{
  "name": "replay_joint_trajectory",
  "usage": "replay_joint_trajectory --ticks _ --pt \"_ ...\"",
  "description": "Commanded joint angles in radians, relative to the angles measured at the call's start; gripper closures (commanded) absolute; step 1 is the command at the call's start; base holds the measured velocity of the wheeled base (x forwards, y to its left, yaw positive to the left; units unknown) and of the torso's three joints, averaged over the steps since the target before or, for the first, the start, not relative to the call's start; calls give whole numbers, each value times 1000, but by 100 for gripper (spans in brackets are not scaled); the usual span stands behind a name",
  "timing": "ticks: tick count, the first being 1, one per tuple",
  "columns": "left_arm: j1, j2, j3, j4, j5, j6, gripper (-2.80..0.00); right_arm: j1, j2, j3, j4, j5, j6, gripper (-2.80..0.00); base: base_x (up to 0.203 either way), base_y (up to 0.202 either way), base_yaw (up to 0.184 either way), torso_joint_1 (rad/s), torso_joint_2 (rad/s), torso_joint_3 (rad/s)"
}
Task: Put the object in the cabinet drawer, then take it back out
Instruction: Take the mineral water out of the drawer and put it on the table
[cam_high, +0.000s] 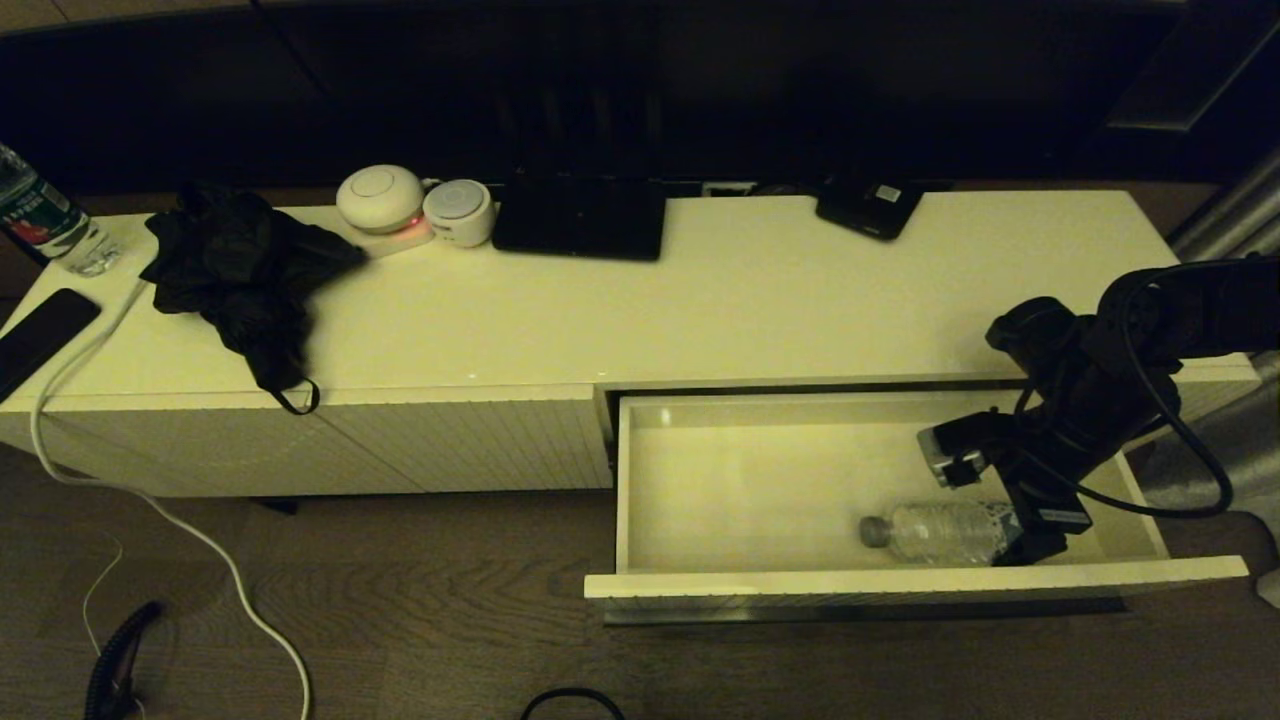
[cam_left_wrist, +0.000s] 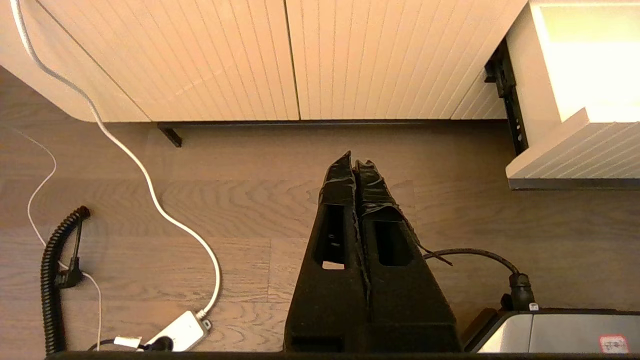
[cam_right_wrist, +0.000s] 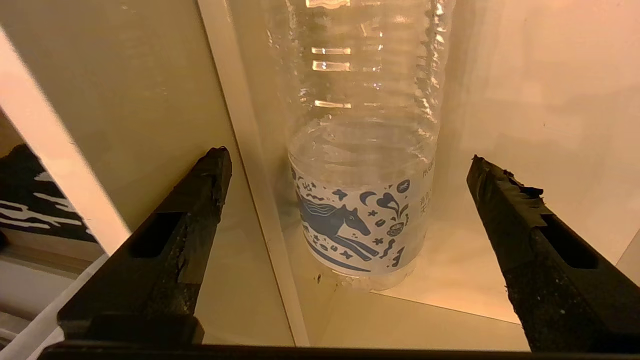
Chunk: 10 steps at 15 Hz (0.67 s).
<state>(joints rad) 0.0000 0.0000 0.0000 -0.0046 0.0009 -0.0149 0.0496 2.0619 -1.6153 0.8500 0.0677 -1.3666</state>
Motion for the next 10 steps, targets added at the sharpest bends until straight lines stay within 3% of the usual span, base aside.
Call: replay_joint_trajectory --ticks 1,10 --pt "0 -2 0 0 1 0 0 -8 3 -3 2 1 -8 -280 0 0 0 0 0 0" --pt "0 -2 2 0 1 0 0 -31 7 -5 1 5 -9 -280 0 0 0 0 0 0"
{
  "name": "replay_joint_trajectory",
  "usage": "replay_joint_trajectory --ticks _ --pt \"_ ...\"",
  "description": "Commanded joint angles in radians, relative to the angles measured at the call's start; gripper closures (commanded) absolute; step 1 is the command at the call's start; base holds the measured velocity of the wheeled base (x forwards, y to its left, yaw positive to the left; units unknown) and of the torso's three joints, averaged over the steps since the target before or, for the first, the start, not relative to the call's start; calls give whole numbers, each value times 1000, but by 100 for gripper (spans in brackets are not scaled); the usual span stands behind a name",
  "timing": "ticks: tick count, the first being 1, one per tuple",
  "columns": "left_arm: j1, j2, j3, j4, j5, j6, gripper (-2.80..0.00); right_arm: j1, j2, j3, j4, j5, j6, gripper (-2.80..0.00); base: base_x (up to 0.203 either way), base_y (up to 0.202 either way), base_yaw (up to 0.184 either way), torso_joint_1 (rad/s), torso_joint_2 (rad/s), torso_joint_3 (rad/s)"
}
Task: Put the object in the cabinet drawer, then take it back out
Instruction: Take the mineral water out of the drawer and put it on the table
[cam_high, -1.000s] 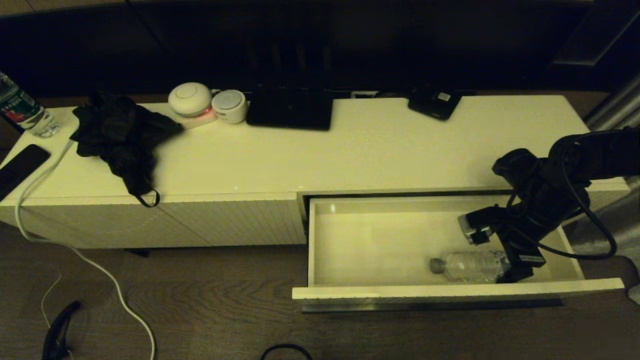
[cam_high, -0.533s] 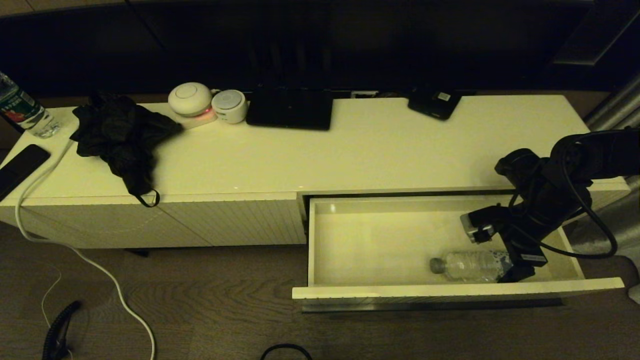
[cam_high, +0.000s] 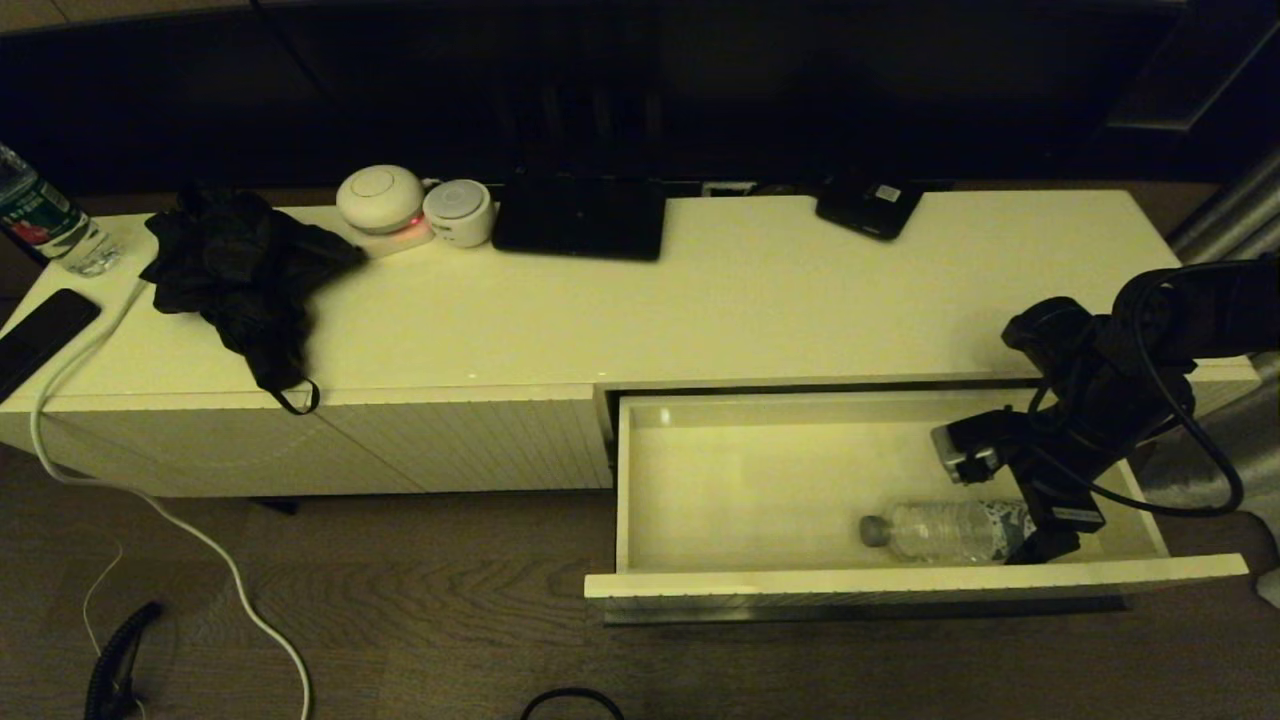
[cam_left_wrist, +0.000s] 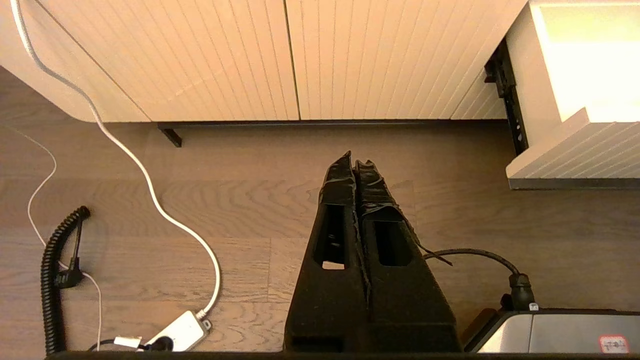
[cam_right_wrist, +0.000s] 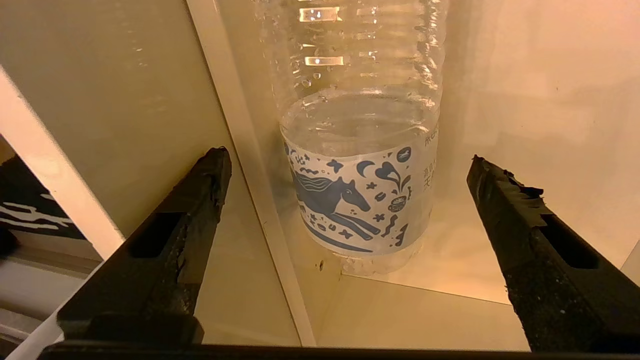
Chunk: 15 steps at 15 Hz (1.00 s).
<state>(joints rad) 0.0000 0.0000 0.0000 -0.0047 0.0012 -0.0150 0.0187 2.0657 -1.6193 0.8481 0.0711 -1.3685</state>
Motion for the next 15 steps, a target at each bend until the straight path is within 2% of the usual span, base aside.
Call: replay_joint_trajectory --ticks 1,6,15 --pt "0 -2 2 0 0 0 0 0 8 -4 3 4 -7 -280 0 0 0 0 0 0" --pt "0 -2 1 0 0 0 0 0 39 -67 14 6 -7 -280 0 0 0 0 0 0" --pt "0 -2 1 0 0 0 0 1 82 -99 19 4 -7 -280 0 0 0 0 0 0"
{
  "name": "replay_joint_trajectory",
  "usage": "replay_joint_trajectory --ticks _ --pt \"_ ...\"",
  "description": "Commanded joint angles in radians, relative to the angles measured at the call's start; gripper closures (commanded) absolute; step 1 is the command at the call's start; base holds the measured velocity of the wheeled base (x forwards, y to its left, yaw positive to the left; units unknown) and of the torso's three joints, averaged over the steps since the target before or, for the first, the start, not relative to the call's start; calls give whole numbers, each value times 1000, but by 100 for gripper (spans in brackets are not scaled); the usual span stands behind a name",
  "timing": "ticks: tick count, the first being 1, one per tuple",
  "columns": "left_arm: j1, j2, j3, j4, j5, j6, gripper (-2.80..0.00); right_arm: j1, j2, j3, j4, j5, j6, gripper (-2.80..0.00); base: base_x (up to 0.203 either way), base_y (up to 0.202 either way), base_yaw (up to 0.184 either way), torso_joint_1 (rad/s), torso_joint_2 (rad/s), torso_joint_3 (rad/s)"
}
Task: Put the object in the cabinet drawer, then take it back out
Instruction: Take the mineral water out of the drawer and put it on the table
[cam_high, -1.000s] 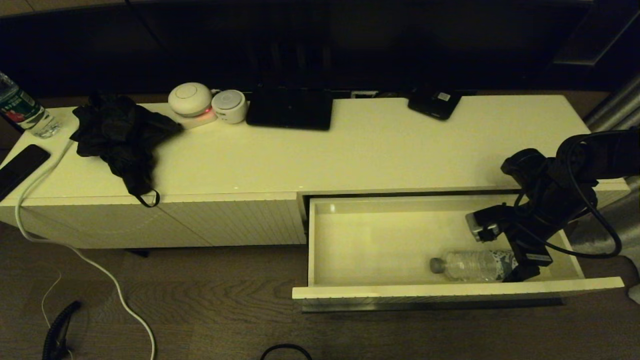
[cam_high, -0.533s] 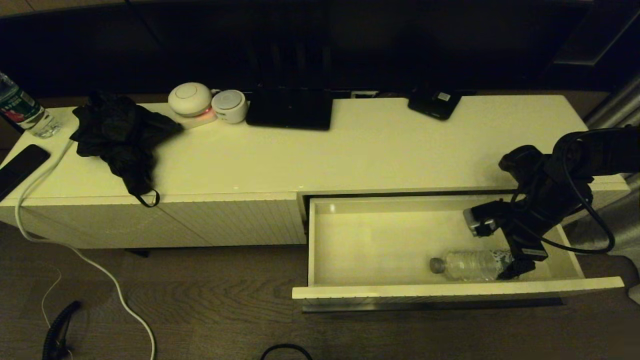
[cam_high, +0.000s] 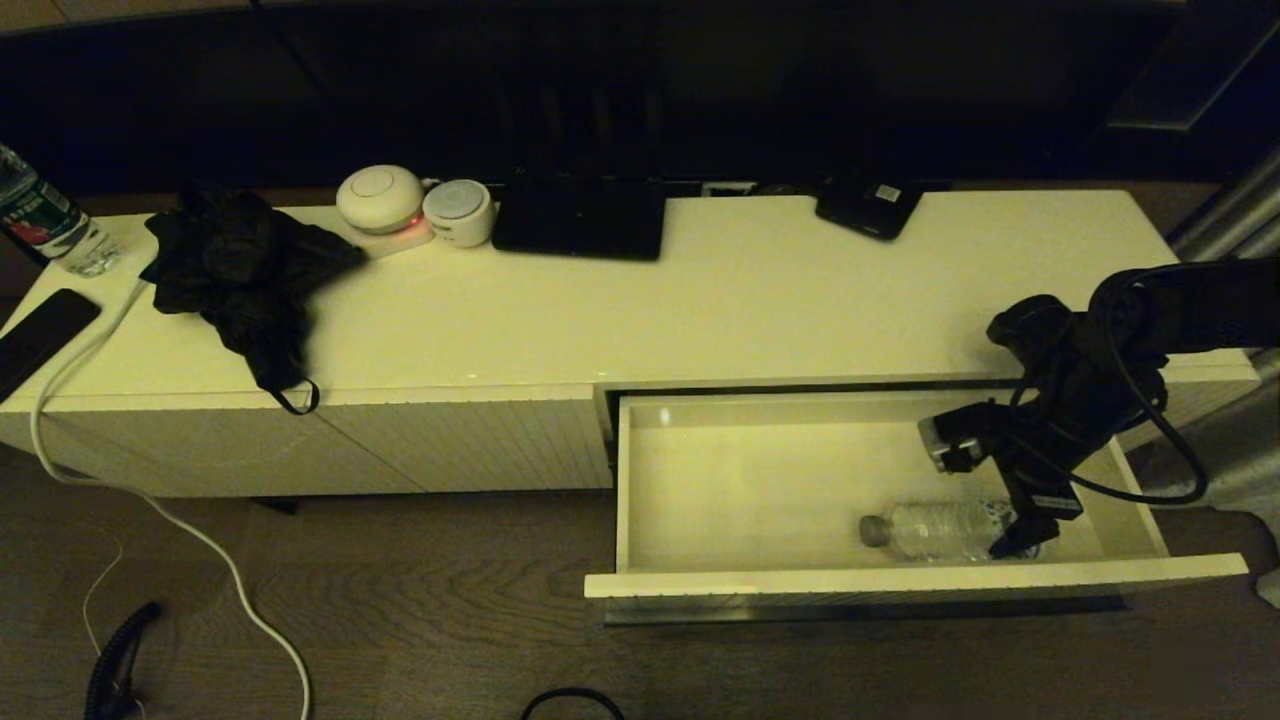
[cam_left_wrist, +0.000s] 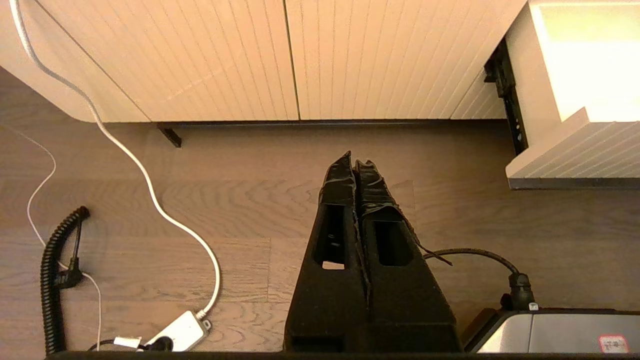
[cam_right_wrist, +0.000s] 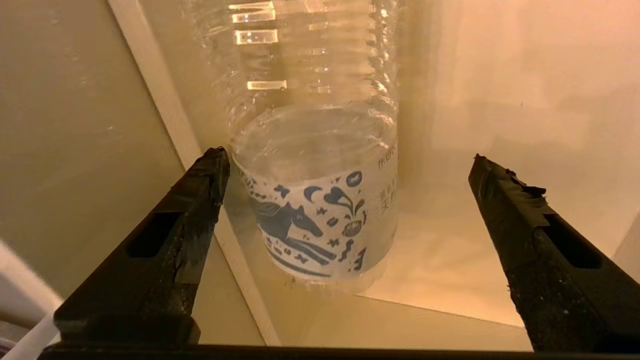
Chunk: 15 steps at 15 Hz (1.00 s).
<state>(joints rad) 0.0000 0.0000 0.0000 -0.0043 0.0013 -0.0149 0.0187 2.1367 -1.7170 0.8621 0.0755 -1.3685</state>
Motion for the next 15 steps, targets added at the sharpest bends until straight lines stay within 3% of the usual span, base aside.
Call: replay_joint_trajectory --ticks 1,11,12,13,15 --pt "0 -2 1 0 0 0 0 1 12 2 5 0 -6 -280 0 0 0 0 0 0" --pt "0 -2 1 0 0 0 0 1 22 14 5 -1 -6 -280 0 0 0 0 0 0" --pt "0 -2 2 0 0 0 0 1 22 14 5 -2 -6 -123 0 0 0 0 0 0" --pt "0 -2 0 0 0 0 0 1 23 9 3 -2 -6 0 0 0 0 0 0 0" --pt "0 -2 2 0 0 0 0 1 20 6 5 0 -6 0 0 0 0 0 0 0"
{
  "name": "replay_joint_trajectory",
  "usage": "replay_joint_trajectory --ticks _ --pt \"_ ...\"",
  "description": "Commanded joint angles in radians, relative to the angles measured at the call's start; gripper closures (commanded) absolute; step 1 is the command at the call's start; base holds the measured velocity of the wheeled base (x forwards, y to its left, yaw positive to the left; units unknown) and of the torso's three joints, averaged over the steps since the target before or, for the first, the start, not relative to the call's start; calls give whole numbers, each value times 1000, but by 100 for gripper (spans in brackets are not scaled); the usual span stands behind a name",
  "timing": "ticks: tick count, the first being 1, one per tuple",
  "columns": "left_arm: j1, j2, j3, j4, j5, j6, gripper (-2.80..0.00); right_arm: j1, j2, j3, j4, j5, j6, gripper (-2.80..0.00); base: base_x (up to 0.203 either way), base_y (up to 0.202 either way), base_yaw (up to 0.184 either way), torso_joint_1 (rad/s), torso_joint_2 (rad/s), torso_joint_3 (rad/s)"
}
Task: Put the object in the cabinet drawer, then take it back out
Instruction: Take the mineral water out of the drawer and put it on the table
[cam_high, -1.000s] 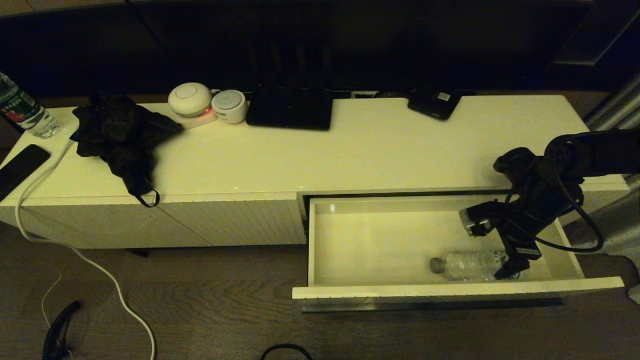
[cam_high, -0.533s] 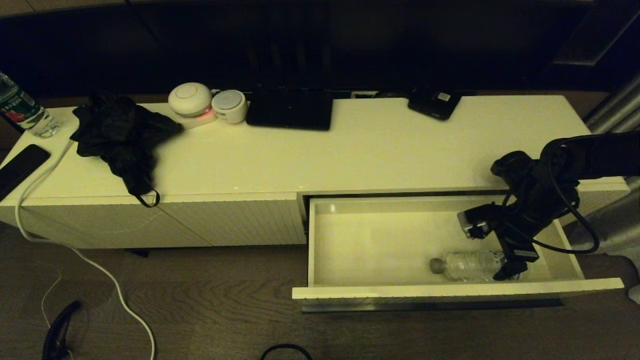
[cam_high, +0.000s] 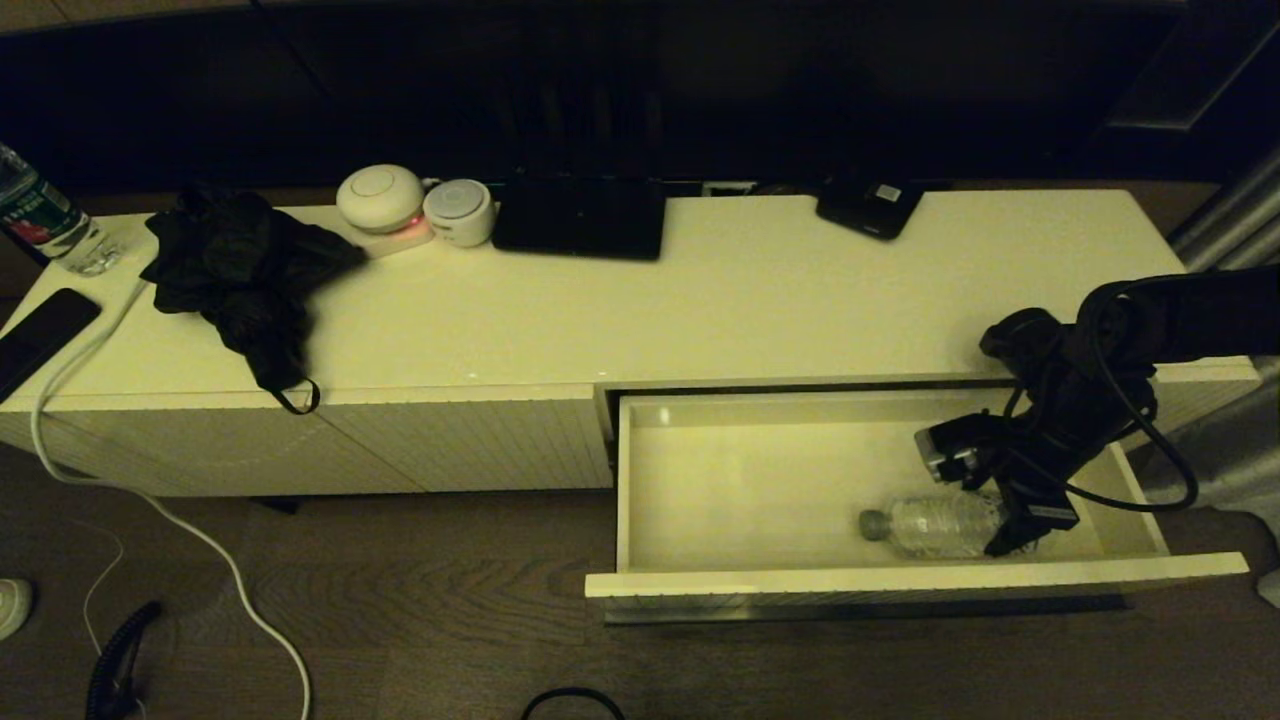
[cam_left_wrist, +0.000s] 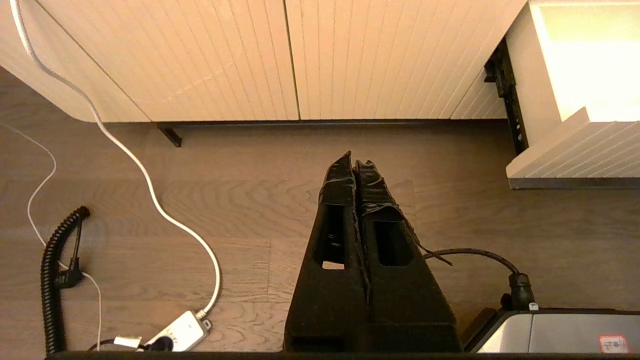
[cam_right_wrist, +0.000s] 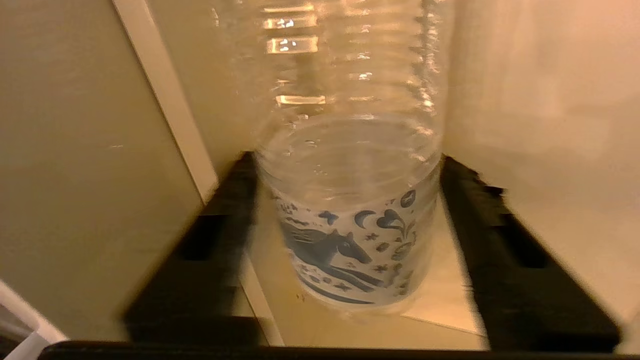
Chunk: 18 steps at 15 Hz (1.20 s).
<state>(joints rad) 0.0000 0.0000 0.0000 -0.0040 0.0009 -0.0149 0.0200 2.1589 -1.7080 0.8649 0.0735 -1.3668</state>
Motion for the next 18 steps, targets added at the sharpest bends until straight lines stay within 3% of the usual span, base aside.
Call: replay_joint_trajectory --ticks 1,10,18 --pt "0 -2 2 -1 1 0 0 0 -1 -4 2 2 -8 0 0 0 0 0 0 0" --pt "0 -2 2 -1 1 0 0 -1 -18 -9 0 5 -6 0 0 0 0 0 0 0" --pt "0 -2 0 -1 1 0 0 -12 -178 22 2 48 2 0 0 0 0 0 0 0"
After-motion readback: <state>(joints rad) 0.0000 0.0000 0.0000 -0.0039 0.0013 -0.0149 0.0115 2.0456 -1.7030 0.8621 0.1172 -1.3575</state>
